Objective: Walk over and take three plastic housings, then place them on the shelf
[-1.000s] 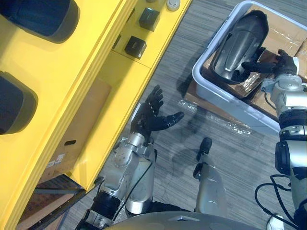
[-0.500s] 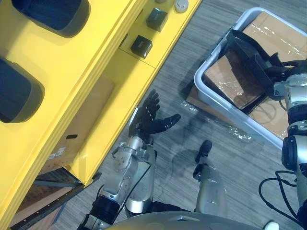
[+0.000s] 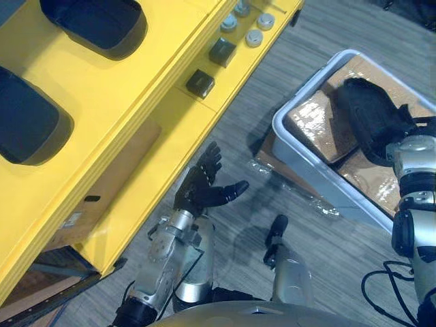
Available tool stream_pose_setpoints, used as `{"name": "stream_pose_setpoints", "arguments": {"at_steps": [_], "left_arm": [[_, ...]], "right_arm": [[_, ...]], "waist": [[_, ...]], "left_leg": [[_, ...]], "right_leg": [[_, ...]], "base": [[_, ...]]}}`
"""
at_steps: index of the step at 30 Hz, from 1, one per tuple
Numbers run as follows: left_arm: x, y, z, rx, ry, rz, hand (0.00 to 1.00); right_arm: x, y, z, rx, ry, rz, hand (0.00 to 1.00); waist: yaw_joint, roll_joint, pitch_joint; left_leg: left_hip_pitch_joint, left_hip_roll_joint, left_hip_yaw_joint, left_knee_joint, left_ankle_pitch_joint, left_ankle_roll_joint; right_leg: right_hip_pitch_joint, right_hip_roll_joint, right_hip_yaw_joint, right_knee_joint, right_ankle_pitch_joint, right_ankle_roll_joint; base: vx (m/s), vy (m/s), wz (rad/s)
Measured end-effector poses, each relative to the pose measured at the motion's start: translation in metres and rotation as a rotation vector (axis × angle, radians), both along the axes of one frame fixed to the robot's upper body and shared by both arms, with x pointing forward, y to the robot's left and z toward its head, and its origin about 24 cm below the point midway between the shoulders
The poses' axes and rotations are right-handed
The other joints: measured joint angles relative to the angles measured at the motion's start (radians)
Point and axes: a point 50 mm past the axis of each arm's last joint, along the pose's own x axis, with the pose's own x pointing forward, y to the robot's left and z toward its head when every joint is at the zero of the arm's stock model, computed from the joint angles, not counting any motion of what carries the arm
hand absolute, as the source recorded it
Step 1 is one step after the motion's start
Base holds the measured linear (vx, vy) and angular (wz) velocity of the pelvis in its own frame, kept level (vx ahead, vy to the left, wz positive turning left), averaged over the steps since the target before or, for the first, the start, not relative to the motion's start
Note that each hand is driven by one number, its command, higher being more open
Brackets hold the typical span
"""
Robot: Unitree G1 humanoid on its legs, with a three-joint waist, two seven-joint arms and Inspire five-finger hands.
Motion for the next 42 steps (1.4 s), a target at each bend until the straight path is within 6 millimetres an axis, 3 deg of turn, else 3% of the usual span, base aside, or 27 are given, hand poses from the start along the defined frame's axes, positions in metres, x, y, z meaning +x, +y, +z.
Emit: {"name": "stream_pose_setpoints", "arguments": {"at_steps": [5, 10, 13, 19, 25, 30, 37, 42], "left_arm": [[-0.005, 0.015, 0.004, -0.056, -0.002, 0.017, 1.00], [-0.005, 0.021, 0.022, -0.171, -0.047, -0.007, 1.00], [-0.004, 0.014, 0.019, -0.252, 0.028, -0.100, 1.00], [-0.011, -0.031, -0.014, -0.368, 0.428, -0.392, 1.00], [-0.007, -0.064, -0.032, -0.496, 0.721, -0.554, 1.00], [0.006, -0.067, -0.043, -0.651, 0.872, -0.508, 1.00], [0.031, -0.078, -0.016, -0.927, 0.788, -0.521, 1.00], [0.041, -0.082, -0.011, -0.991, 0.732, -0.502, 1.00]], "right_arm": [[-0.014, -0.004, 0.007, -0.229, -0.112, -0.070, 0.00], [-0.025, 0.006, 0.025, -0.401, -0.264, -0.019, 0.00], [-0.029, 0.019, 0.030, -0.524, -0.315, 0.047, 0.00], [-0.026, 0.054, 0.009, -0.600, -0.336, 0.215, 0.00], [-0.025, 0.084, -0.017, -0.647, -0.302, 0.388, 0.00], [-0.035, 0.113, -0.008, -0.755, -0.422, 0.548, 0.00], [-0.050, 0.154, -0.015, -0.833, -0.584, 0.793, 0.00], [-0.059, 0.181, -0.029, -0.779, -0.658, 0.929, 0.00]], "waist": [[-0.027, -0.045, 0.000], [-0.046, -0.060, -0.006], [-0.053, -0.078, -0.036], [-0.078, -0.104, -0.102], [-0.123, -0.098, -0.157], [-0.169, -0.097, -0.196], [-0.196, -0.096, -0.234], [-0.215, -0.094, -0.248]], "left_leg": [[0.055, 0.007, 0.024, -0.032, 0.001, 0.001], [0.106, 0.012, 0.049, -0.070, 0.001, 0.000], [0.136, 0.017, 0.066, -0.102, 0.001, 0.000], [0.217, 0.032, 0.122, -0.138, -0.012, 0.002], [0.275, 0.040, 0.189, -0.138, -0.043, 0.010], [0.315, 0.041, 0.230, -0.180, -0.040, 0.010], [0.382, 0.040, 0.282, -0.249, -0.025, 0.009], [0.423, 0.030, 0.305, -0.283, -0.015, 0.015]], "right_leg": [[0.049, 0.007, 0.015, -0.051, 0.027, 0.007], [0.089, 0.012, 0.030, -0.089, 0.031, 0.013], [0.106, 0.015, 0.038, -0.116, 0.036, 0.012], [0.144, 0.024, 0.078, -0.134, 0.041, 0.007], [0.170, 0.027, 0.124, -0.141, 0.029, -0.008], [0.169, 0.027, 0.148, -0.157, 0.030, -0.008], [0.169, 0.029, 0.185, -0.156, 0.038, 0.003], [0.182, 0.024, 0.200, -0.156, 0.038, 0.003]], "base": [[0.03, 0.061, -0.12], [0.05, 0.037, -0.11], [0.11, 0.031, -0.13], [0.11, 0.037, -0.22], [0.00, 0.057, -0.29], [0.01, 0.027, -0.24], [0.06, 0.033, -0.18], [0.03, 0.047, -0.12]]}}
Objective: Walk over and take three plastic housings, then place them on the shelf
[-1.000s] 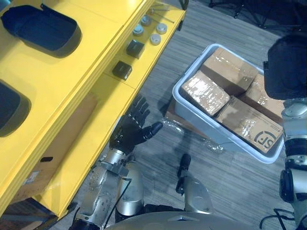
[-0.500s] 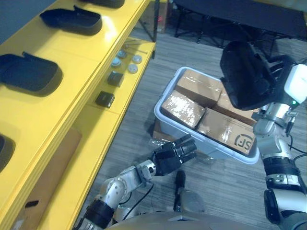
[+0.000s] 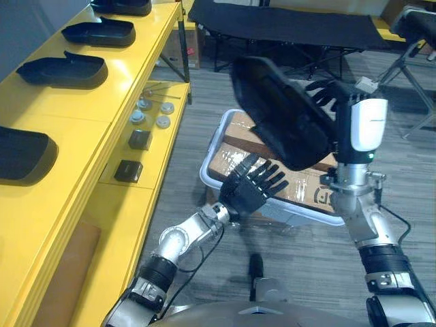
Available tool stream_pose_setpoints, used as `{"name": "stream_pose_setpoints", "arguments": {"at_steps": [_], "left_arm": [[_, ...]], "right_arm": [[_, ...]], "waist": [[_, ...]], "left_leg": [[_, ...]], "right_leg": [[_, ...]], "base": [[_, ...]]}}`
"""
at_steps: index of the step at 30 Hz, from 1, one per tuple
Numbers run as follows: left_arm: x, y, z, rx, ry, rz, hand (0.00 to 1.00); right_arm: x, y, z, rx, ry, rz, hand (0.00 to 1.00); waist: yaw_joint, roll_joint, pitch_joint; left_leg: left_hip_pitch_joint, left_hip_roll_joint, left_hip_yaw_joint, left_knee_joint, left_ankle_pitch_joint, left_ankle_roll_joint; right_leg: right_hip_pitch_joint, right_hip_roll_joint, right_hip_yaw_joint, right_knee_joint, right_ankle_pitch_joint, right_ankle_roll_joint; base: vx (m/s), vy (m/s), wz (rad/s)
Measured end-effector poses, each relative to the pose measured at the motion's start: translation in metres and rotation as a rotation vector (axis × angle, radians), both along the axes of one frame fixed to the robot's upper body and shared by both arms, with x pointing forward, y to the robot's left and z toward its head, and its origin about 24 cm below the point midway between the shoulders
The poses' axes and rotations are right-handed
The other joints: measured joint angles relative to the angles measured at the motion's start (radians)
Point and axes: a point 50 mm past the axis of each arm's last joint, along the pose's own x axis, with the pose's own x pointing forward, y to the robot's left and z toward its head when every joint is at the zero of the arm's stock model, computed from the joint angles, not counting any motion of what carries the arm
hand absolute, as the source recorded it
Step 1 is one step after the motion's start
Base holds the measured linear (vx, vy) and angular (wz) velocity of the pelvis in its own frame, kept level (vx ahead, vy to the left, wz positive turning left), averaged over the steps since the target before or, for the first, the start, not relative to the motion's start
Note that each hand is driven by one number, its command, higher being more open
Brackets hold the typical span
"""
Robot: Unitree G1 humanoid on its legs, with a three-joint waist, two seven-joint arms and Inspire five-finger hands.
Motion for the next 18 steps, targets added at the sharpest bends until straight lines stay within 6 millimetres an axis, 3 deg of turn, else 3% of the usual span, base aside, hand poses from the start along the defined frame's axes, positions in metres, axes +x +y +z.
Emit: {"name": "stream_pose_setpoints", "arguments": {"at_steps": [8, 13, 14, 18], "left_arm": [[0.006, 0.003, 0.005, -0.102, 0.016, 0.106, 1.00], [0.007, 0.000, 0.002, -0.077, 0.034, 0.143, 1.00], [0.007, 0.001, 0.002, -0.077, 0.035, 0.157, 0.00], [0.009, 0.000, 0.003, -0.096, 0.054, 0.195, 0.00]], "right_arm": [[-0.020, 0.023, -0.025, 0.030, 0.058, 0.138, 0.00], [-0.027, 0.034, -0.033, 0.076, 0.076, 0.187, 0.00], [-0.028, 0.038, -0.034, 0.103, 0.080, 0.199, 0.00], [-0.032, 0.042, -0.036, 0.164, 0.093, 0.232, 0.00]], "waist": [[-0.015, 0.004, -0.012], [-0.024, 0.008, -0.030], [-0.024, 0.008, -0.034], [-0.025, 0.009, -0.036]], "left_leg": [[0.011, -0.002, 0.007, -0.013, 0.006, 0.000], [0.016, -0.005, 0.007, -0.028, 0.017, 0.000], [0.021, -0.006, 0.007, -0.037, 0.021, 0.000], [0.025, -0.015, 0.005, -0.055, 0.032, 0.002]], "right_leg": [[0.003, -0.001, 0.005, 0.000, 0.000, 0.000], [0.002, -0.004, 0.004, -0.001, 0.000, 0.000], [0.002, -0.004, 0.004, -0.001, -0.001, 0.000], [0.002, -0.013, 0.000, -0.001, -0.001, 0.000]], "base": [[-0.03, 0.015, -0.03], [-0.01, 0.003, 0.00], [0.00, 0.000, 0.00], [-0.01, 0.008, 0.04]]}}
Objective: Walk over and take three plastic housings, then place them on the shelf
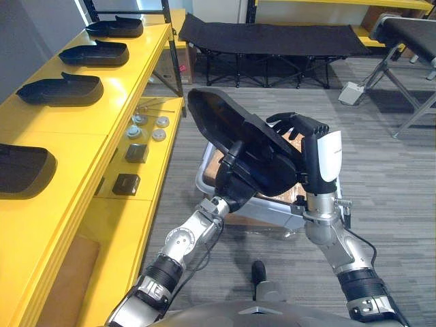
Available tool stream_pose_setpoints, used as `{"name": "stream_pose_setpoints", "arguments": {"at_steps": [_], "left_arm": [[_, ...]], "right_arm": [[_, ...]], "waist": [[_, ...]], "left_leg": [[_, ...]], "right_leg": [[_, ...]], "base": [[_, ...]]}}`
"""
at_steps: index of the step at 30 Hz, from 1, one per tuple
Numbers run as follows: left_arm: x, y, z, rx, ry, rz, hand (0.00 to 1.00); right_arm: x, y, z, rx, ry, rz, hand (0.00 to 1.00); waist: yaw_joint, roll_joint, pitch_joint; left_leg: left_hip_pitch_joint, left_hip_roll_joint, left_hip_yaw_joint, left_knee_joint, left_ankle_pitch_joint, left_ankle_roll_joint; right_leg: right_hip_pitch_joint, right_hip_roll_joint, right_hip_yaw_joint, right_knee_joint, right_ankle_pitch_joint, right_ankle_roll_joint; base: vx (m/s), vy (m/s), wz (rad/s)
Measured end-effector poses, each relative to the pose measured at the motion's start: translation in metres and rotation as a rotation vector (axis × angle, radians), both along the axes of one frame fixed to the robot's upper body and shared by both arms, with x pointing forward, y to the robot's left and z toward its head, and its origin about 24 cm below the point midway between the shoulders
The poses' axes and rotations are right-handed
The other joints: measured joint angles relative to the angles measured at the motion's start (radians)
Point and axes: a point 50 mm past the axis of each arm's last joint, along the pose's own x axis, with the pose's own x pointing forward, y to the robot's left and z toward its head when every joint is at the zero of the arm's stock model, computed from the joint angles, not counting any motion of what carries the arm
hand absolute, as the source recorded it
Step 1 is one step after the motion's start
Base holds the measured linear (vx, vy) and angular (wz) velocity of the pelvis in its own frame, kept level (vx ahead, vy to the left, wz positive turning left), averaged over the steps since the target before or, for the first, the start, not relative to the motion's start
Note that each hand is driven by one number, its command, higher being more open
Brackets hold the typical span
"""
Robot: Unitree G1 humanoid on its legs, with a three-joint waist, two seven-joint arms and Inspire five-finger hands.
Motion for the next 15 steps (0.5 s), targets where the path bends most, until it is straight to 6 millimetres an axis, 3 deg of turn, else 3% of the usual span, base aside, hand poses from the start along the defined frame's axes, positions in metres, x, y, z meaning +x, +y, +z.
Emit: {"name": "stream_pose_setpoints", "arguments": {"at_steps": [7, 15], "left_arm": [[0.002, 0.000, 0.003, 0.021, -0.018, 0.060, 0.00], [0.002, -0.003, 0.003, 0.037, -0.030, 0.123, 0.00]], "right_arm": [[-0.007, 0.015, -0.005, 0.094, 0.040, 0.046, 0.00], [-0.008, 0.025, -0.011, 0.184, 0.088, 0.030, 0.00]], "waist": [[0.003, -0.002, -0.002], [0.002, -0.023, -0.012]], "left_leg": [[0.001, -0.004, -0.001, -0.005, 0.001, 0.001], [0.000, -0.005, -0.001, -0.009, 0.000, 0.002]], "right_leg": [[0.000, -0.004, -0.002, 0.000, 0.002, 0.003], [-0.003, -0.005, -0.002, 0.000, 0.000, 0.002]], "base": [[0.00, 0.000, 0.00], [0.00, 0.000, 0.00]]}}
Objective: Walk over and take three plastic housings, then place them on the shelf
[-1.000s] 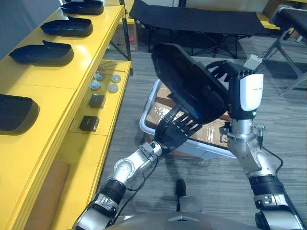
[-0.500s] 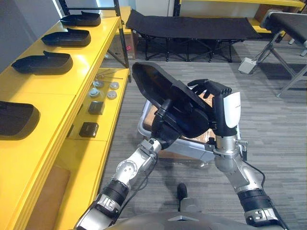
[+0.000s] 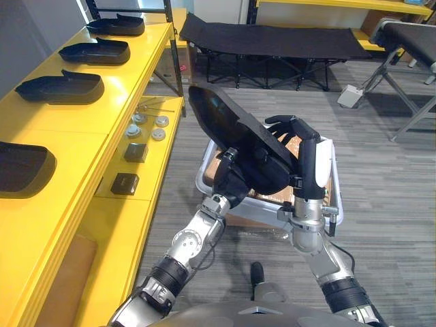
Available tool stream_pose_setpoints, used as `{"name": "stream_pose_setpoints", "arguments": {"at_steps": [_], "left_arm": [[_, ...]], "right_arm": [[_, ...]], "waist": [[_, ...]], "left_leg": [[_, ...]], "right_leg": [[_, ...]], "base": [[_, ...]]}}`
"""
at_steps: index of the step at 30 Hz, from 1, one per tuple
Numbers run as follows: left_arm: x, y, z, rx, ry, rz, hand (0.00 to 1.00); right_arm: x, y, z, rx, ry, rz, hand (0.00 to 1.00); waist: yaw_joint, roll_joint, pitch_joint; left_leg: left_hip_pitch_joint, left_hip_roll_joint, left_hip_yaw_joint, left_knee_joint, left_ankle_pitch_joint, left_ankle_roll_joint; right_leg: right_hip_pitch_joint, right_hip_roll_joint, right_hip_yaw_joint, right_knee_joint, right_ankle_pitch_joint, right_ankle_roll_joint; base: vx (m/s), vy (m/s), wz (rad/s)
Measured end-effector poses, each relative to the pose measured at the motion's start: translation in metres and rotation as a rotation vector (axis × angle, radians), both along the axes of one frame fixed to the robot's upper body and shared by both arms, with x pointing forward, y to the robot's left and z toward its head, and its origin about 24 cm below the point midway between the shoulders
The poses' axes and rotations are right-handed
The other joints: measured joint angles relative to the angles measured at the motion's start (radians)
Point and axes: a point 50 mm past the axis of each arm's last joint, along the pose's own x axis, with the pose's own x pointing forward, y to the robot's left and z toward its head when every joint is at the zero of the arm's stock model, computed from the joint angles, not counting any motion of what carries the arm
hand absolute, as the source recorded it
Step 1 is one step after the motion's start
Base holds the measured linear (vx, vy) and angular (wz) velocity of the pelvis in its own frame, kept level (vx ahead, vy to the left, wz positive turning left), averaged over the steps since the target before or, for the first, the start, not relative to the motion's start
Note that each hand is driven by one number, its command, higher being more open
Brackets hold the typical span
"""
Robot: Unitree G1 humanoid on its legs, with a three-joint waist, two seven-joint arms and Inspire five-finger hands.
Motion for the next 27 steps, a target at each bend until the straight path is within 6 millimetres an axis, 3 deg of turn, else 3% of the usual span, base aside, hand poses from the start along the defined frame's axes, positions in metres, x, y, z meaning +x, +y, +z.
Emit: {"name": "stream_pose_setpoints", "arguments": {"at_steps": [4, 5, 10, 13, 16, 19, 23, 27], "left_arm": [[-0.003, 0.001, 0.000, -0.006, -0.001, 0.029, 0.00], [-0.004, 0.002, -0.001, -0.006, 0.000, 0.040, 0.00], [0.004, 0.013, 0.007, 0.040, -0.037, 0.182, 0.00], [0.012, 0.041, 0.027, 0.143, -0.141, 0.425, 0.00], [0.011, 0.064, 0.044, 0.333, -0.206, 0.598, 0.00], [0.006, 0.101, 0.067, 0.579, -0.264, 0.869, 0.00], [-0.009, 0.140, 0.086, 0.881, -0.265, 1.176, 0.00], [-0.023, 0.147, 0.084, 1.208, -0.266, 1.276, 0.00]], "right_arm": [[0.000, 0.002, -0.001, 0.002, 0.005, 0.003, 0.00], [0.000, 0.002, -0.001, 0.003, 0.008, 0.000, 1.00], [-0.007, 0.000, -0.011, 0.027, 0.058, -0.021, 1.00], [-0.020, 0.001, -0.028, 0.096, 0.174, -0.008, 1.00], [-0.017, 0.005, -0.028, 0.218, 0.227, -0.004, 1.00], [-0.017, -0.013, -0.036, 0.405, 0.330, -0.033, 1.00], [-0.023, -0.035, -0.036, 0.603, 0.420, 0.110, 1.00], [-0.030, -0.034, -0.029, 0.631, 0.443, 0.283, 1.00]], "waist": [[0.000, -0.001, 0.000], [0.000, -0.001, 0.000], [0.005, -0.003, 0.000], [-0.001, -0.001, -0.002], [0.001, 0.000, -0.003], [0.003, 0.004, -0.005], [0.003, 0.020, -0.014], [0.002, 0.031, -0.021]], "left_leg": [[-0.001, 0.000, 0.001, -0.002, 0.000, 0.000], [-0.002, 0.000, 0.002, -0.002, 0.000, 0.000], [-0.001, 0.000, 0.003, -0.005, 0.000, 0.000], [-0.002, 0.002, 0.008, -0.005, 0.000, 0.000], [0.001, 0.002, 0.010, -0.003, 0.000, 0.000], [0.001, 0.002, 0.012, 0.000, -0.001, 0.000], [0.000, 0.002, 0.013, -0.002, -0.002, -0.001], [-0.002, 0.002, 0.014, -0.001, -0.002, -0.002]], "right_leg": [[-0.004, 0.000, 0.001, 0.000, -0.001, 0.001], [-0.005, 0.001, 0.001, 0.000, -0.001, 0.001], [-0.007, 0.002, 0.002, 0.000, -0.003, 0.003], [-0.013, 0.005, 0.005, 0.003, -0.003, 0.002], [-0.013, 0.006, 0.008, 0.006, -0.003, 0.002], [-0.013, 0.006, 0.010, 0.006, -0.003, 0.002], [-0.013, 0.006, 0.010, 0.004, -0.004, 0.001], [-0.015, 0.006, 0.011, 0.001, -0.005, -0.002]], "base": [[0.00, 0.000, 0.00], [0.00, 0.000, 0.00], [0.00, 0.002, -0.01], [0.01, 0.007, -0.05], [0.00, 0.000, 0.00], [0.00, 0.000, 0.00], [0.00, 0.000, 0.00], [0.00, 0.000, 0.00]]}}
